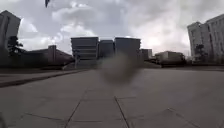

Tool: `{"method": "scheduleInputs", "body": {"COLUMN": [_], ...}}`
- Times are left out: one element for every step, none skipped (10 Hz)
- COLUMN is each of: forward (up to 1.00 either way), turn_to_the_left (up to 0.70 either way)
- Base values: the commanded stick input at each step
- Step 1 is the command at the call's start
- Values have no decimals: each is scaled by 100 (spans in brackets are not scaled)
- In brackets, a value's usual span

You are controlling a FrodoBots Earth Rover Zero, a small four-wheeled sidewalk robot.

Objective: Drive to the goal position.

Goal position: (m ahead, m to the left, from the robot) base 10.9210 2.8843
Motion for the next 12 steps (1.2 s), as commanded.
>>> {"method": "scheduleInputs", "body": {"forward": [70, 70, 70, 70, 70, 70, 70, 70, 70, 70, 70, 70], "turn_to_the_left": [4, 0, 0, 0, 0, 0, 0, 0, 0, 0, 0, 0]}}
